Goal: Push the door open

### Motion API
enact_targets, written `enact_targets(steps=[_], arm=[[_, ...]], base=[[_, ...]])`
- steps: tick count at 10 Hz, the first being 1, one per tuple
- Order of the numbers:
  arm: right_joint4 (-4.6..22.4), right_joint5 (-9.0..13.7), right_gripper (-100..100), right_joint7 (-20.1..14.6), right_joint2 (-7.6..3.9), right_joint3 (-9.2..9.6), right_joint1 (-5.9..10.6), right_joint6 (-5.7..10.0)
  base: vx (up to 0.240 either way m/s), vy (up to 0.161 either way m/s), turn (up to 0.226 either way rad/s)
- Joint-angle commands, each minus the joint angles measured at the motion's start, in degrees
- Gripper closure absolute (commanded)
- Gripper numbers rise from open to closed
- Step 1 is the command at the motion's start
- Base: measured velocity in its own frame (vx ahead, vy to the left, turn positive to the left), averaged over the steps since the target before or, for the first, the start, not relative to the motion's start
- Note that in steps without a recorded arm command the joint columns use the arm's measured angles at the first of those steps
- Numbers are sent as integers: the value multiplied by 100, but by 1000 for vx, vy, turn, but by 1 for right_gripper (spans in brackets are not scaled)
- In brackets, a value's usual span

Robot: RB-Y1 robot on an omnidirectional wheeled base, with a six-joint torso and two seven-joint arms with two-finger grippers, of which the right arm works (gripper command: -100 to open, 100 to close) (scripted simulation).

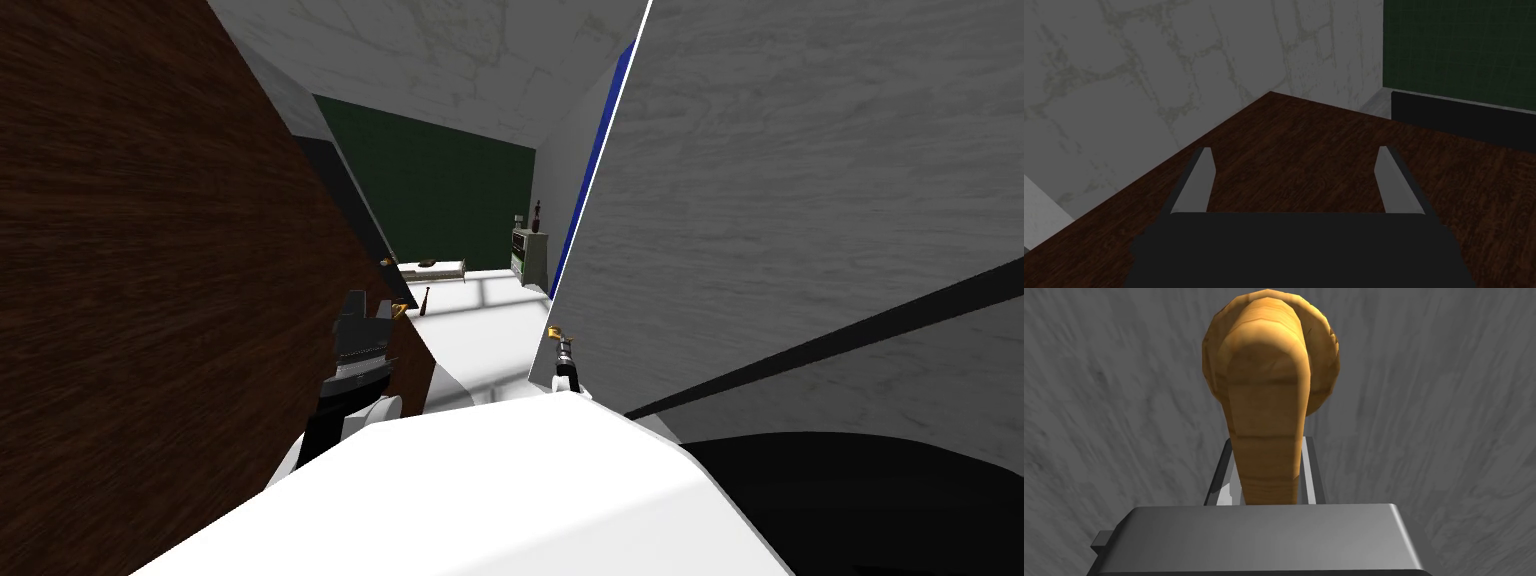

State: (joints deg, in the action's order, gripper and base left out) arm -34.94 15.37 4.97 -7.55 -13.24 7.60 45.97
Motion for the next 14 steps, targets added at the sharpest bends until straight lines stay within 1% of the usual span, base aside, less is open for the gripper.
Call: enact_targets(steps=[1,3,5,6,7,9,10,11,13,14], arm=[[8,47,100,28,-15,-70,2,7],[19,125,100,78,-34,-190,-8,20],[19,125,100,78,-34,-190,-8,20],[32,216,100,137,-55,-330,-21,34],[35,240,100,152,-61,-365,-24,38],[47,327,100,209,-81,-500,-35,51],[47,327,100,209,-81,-500,-35,51],[55,381,100,243,-94,-582,-43,60],[61,426,100,272,-104,-651,-49,67],[-37,411,100,281,-61,-624,-128,-3]], base=[[194,15,-44],[204,-5,-40],[105,5,-16],[131,17,-37],[174,30,-45],[189,43,-69],[119,31,-38],[158,-13,-24],[185,-9,-36],[72,-6,-17]])
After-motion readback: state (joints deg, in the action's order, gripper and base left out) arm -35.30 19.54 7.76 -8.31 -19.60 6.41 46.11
